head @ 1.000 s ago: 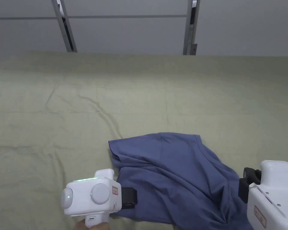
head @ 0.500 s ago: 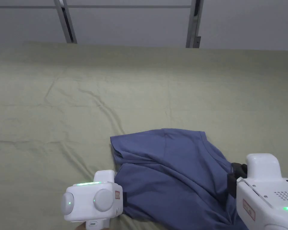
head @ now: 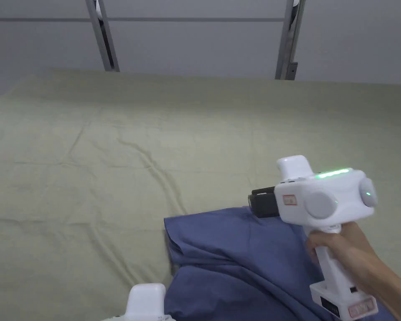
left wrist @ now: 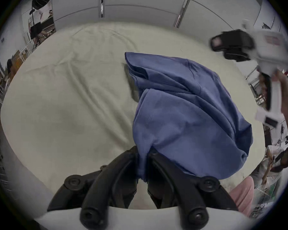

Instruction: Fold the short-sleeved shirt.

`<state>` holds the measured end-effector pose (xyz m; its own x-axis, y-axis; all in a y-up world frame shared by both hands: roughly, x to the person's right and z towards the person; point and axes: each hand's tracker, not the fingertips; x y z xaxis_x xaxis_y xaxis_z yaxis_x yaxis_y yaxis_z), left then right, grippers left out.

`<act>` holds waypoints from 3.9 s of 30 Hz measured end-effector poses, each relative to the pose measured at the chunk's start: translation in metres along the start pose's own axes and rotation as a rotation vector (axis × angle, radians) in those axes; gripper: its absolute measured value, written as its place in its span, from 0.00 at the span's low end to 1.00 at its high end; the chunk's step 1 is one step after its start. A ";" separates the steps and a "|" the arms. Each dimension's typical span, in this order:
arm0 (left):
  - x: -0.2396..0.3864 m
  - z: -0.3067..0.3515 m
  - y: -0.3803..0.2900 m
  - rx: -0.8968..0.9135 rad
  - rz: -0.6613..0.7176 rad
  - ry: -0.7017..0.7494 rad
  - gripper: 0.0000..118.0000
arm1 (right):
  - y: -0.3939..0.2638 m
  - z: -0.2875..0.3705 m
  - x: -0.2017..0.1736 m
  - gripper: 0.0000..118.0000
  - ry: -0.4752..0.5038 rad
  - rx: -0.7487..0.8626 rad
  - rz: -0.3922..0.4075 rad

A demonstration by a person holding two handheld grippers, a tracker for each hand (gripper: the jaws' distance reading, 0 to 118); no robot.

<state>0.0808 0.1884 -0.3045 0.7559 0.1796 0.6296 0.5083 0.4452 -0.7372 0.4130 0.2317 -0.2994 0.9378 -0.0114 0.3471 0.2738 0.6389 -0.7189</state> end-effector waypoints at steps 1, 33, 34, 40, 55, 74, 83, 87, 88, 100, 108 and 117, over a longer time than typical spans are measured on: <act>0.002 0.001 -0.001 0.004 -0.010 0.006 0.07 | 0.006 -0.015 -0.002 0.83 -0.026 -0.048 0.005; 0.009 0.093 0.036 0.209 -0.058 0.052 0.07 | 0.018 0.163 0.100 0.02 -0.247 0.144 -0.163; 0.011 0.100 0.039 0.228 -0.062 0.046 0.07 | 0.013 0.181 0.112 0.02 -0.260 0.165 -0.191; 0.022 0.146 0.066 0.342 -0.094 0.069 0.07 | -0.034 0.286 0.161 0.02 -0.365 0.231 -0.309; 0.030 0.235 0.227 0.597 -0.101 0.159 0.07 | -0.024 0.401 0.248 0.02 -0.504 0.364 -0.508; -0.009 0.254 0.370 0.738 -0.032 0.248 0.07 | 0.110 0.360 0.286 0.02 -0.457 0.476 -0.519; -0.047 0.111 0.273 0.475 0.002 0.289 0.07 | 0.001 0.241 0.271 0.02 -0.411 0.218 -0.567; -0.058 0.069 0.210 0.346 0.014 0.299 0.07 | -0.077 0.204 0.249 0.02 -0.405 0.103 -0.568; -0.061 0.062 0.195 0.339 0.017 0.293 0.07 | -0.097 0.198 0.245 0.02 -0.396 0.071 -0.586; -0.106 0.059 0.018 0.159 0.042 0.308 0.07 | -0.284 0.220 0.193 0.02 -0.364 -0.085 -0.699; -0.110 0.054 -0.054 0.073 0.001 0.280 0.42 | -0.337 0.231 0.171 0.21 -0.349 -0.105 -0.731; -0.066 0.095 -0.043 0.171 -0.072 0.186 0.79 | -0.313 0.269 0.141 0.73 -0.413 -0.021 -0.598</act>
<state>-0.0298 0.2414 -0.2909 0.7913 -0.0155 0.6112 0.4984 0.5954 -0.6302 0.4017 0.2375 0.1366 0.4706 -0.0600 0.8803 0.7221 0.5995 -0.3452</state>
